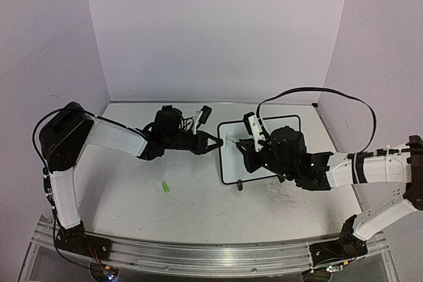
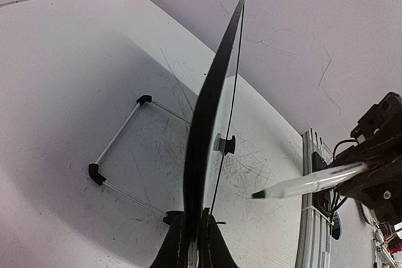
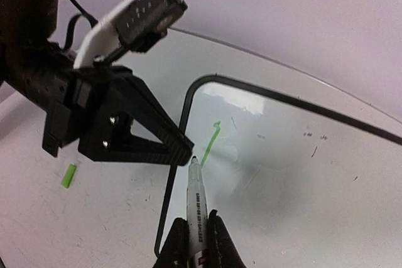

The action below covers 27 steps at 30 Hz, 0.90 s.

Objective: Write a sentence on the whiteboard

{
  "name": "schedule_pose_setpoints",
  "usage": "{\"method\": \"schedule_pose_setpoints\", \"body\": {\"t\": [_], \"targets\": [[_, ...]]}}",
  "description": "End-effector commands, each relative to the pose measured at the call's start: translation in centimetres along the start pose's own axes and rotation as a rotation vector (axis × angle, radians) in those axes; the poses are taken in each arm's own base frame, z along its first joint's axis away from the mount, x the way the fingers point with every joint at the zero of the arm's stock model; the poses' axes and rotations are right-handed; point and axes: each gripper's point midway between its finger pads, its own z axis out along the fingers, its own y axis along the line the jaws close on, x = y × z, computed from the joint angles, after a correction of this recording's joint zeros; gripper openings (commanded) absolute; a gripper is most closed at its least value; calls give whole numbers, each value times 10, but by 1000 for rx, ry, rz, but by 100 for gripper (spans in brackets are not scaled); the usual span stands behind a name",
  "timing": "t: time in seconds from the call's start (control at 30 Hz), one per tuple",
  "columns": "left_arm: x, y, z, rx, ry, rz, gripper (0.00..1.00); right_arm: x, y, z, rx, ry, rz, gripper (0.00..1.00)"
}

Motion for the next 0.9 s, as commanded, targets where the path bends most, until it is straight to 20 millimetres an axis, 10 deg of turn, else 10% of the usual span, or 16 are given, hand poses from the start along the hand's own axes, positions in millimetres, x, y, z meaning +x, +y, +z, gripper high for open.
{"method": "schedule_pose_setpoints", "body": {"t": [0.0, 0.87], "targets": [[-5, -3, -6, -12, -13, 9, 0, -33, -1, -1, 16, -100, -2, 0], [-2, -3, -6, -6, -4, 11, 0, -27, -12, 18, 113, -101, -5, 0]]}}
